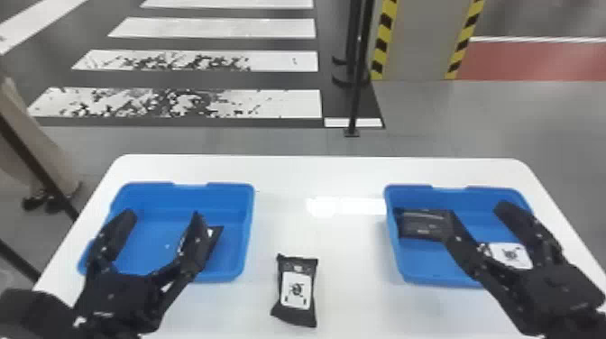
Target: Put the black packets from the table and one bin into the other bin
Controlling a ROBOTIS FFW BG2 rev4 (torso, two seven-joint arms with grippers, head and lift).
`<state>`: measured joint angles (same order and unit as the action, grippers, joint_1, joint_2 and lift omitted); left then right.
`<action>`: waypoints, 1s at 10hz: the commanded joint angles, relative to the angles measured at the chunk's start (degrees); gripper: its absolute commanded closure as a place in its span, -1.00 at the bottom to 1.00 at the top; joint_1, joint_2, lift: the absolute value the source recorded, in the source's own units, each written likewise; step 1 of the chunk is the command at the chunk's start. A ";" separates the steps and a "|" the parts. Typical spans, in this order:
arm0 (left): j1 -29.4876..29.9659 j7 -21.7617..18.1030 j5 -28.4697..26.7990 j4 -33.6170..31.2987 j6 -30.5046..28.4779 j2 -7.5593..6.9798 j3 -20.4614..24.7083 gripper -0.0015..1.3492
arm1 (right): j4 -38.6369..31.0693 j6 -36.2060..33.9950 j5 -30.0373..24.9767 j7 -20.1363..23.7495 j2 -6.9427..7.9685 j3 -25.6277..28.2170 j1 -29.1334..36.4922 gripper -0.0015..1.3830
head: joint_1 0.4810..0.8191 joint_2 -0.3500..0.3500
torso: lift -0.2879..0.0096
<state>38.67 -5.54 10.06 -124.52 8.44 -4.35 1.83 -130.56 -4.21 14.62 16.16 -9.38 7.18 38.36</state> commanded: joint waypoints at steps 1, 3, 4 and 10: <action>0.00 0.00 0.00 0.00 0.00 0.05 0.00 -0.81 | -0.01 0.14 0.00 0.10 -0.03 -0.21 -0.12 -0.53 | 0.27 0.02 | 0.20; 0.00 0.00 0.00 0.00 0.00 0.05 0.23 -0.81 | -0.01 0.14 -0.11 0.01 -0.03 -0.10 -0.12 -0.53 | 0.27 0.04 | 0.20; 0.00 0.00 0.00 0.00 0.00 0.05 0.23 -0.81 | -0.15 0.14 -0.23 0.01 -0.03 -0.21 0.02 -0.52 | 0.27 0.04 | 0.20; 0.00 0.00 0.00 0.00 0.00 0.14 0.23 -0.81 | 10.96 -4.93 1.26 11.88 -2.40 -4.55 -10.38 -0.53 | 0.27 0.15 | 0.20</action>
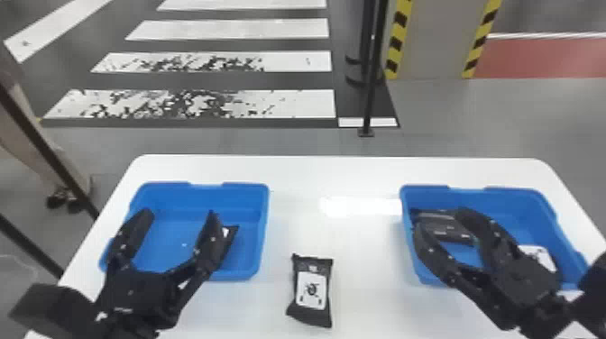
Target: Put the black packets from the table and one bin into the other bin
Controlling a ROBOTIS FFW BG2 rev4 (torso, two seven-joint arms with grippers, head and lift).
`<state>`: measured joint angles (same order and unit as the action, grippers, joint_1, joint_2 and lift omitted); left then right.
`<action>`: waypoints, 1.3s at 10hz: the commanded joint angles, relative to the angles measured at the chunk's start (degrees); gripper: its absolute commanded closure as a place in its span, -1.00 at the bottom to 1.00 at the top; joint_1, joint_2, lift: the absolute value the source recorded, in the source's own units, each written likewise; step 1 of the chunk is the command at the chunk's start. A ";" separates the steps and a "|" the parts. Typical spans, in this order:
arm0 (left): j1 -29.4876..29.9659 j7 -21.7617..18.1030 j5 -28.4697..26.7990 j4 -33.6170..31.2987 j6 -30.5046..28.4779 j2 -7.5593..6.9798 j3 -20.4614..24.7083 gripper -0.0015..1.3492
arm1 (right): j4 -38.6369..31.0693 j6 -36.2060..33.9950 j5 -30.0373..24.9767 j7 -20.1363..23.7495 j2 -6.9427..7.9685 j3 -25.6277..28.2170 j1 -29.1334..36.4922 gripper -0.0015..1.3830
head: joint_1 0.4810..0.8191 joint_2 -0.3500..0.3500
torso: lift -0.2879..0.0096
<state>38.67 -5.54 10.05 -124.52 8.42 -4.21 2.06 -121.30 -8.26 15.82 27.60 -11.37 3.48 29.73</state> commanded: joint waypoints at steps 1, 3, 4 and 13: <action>0.00 0.00 0.00 0.00 -0.12 0.08 0.00 -0.81 | 3.11 -3.55 0.52 2.20 -1.11 -2.23 -3.58 -0.53 | 0.27 0.24 | 0.20; -0.14 0.00 0.00 0.00 -0.12 0.00 -0.11 -0.81 | 7.61 -10.72 1.55 7.38 -3.30 -7.03 -9.34 -0.53 | 0.27 0.37 | 0.20; -0.28 0.00 0.00 0.00 -0.40 0.00 -0.23 -0.81 | 12.39 -13.95 1.89 10.98 -4.53 -10.57 -14.26 -0.53 | 0.27 0.47 | 0.20; -0.42 0.00 0.80 0.42 -0.97 0.00 -0.57 -0.81 | 25.05 -27.17 -4.85 15.73 -6.47 -30.33 -32.69 -0.53 | 0.27 0.88 | 0.20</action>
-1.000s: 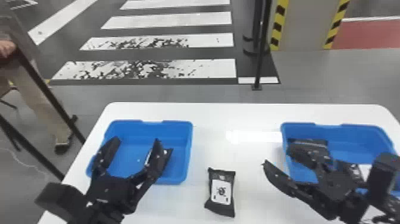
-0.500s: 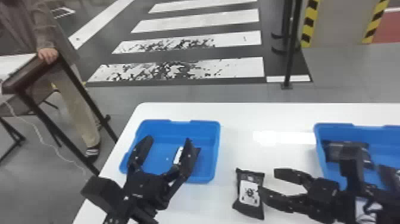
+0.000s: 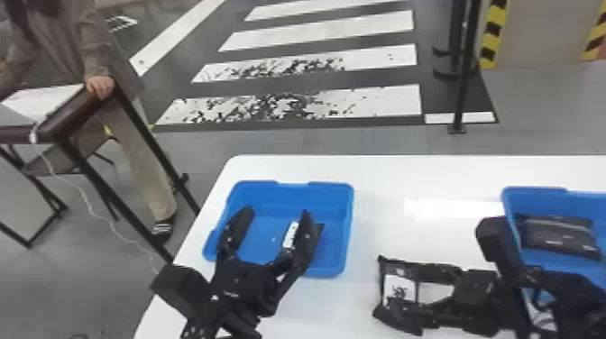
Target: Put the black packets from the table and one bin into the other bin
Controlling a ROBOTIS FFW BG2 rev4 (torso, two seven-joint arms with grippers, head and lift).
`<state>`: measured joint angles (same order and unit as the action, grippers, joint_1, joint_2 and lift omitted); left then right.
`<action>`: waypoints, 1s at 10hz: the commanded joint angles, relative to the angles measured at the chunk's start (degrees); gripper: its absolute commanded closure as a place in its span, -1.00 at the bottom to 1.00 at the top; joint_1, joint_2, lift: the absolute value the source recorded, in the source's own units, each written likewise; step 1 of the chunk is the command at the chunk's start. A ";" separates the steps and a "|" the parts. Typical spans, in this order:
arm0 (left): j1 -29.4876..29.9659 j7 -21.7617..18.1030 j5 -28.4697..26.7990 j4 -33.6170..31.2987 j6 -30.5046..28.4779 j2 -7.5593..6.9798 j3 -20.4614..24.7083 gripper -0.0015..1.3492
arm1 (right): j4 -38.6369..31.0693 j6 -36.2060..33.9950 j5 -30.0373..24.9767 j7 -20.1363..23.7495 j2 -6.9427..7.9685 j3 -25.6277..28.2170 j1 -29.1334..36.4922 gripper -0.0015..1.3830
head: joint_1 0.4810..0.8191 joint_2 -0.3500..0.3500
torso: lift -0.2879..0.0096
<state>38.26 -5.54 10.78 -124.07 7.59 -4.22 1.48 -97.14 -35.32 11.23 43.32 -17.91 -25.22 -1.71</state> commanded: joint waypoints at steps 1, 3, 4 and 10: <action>-0.02 -0.09 0.53 0.25 -0.28 0.00 0.00 -0.81 | 3.13 -0.12 -1.40 -0.69 0.07 -4.49 -3.92 -0.52 | 0.27 0.90 | 0.20; -0.02 -0.09 1.67 0.54 -0.84 0.00 0.00 -0.81 | -1.51 -5.46 -11.57 -2.62 0.15 -6.09 -5.47 -0.52 | 0.27 0.94 | 0.20; 0.27 -0.09 2.59 0.82 -0.98 0.00 0.34 -0.81 | -3.05 -7.15 -15.11 -3.24 0.15 -8.26 -6.59 -0.53 | 0.27 0.91 | 0.20; 0.27 -0.09 3.27 1.38 -0.84 0.35 0.69 -0.81 | 10.45 -5.74 -8.60 -3.33 0.86 -10.09 -11.23 -0.25 | 0.27 0.90 | 0.20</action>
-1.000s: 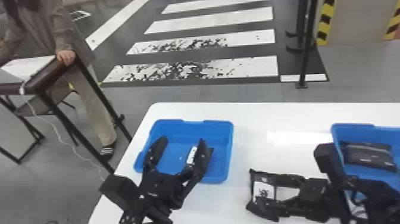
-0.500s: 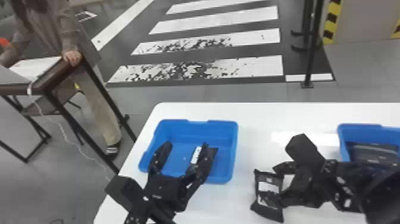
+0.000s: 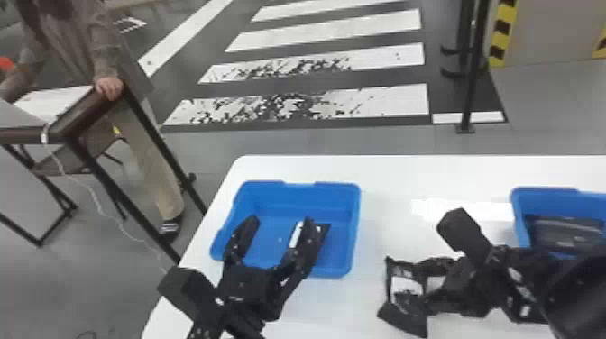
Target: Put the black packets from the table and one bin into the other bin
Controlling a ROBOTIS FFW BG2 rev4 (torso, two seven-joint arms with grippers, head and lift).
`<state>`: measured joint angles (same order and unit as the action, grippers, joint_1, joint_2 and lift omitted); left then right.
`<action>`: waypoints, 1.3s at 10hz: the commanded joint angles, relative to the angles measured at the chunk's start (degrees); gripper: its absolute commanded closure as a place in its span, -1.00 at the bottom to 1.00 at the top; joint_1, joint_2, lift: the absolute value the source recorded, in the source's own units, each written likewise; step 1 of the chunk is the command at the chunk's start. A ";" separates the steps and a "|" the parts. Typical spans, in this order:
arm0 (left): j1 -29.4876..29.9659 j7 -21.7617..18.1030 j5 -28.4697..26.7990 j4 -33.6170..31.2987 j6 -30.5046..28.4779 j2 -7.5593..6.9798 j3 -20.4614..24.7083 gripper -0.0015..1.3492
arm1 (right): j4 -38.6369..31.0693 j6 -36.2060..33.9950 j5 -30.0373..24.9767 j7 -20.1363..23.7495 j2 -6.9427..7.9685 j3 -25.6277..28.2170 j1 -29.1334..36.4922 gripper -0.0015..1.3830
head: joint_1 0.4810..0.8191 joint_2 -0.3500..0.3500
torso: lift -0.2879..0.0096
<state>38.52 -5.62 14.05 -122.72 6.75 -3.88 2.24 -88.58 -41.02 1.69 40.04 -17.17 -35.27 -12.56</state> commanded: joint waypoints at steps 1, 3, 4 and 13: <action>0.01 0.00 0.12 0.17 0.28 0.01 0.05 -0.81 | 2.59 -2.01 2.19 0.13 0.12 -0.04 -0.53 0.14 | 0.27 0.89 | 0.20; 0.01 0.00 0.23 0.17 0.70 0.01 0.16 -0.81 | 1.33 -5.80 3.91 -0.31 0.03 0.08 -0.10 0.87 | 0.27 0.86 | 0.20; 0.01 0.00 0.34 0.31 0.70 0.01 0.28 -0.81 | 0.62 -5.80 4.82 -0.66 -0.05 0.08 0.18 0.86 | 0.27 0.86 | 0.20; 0.15 -0.35 0.34 0.31 0.42 0.18 0.85 -0.81 | -37.49 -4.26 -8.21 -9.63 3.11 43.95 28.30 0.85 | 0.27 0.16 | 0.20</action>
<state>38.69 -5.97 14.39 -122.41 7.40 -3.78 2.93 -124.34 -44.40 -5.31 30.53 -14.56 5.65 13.88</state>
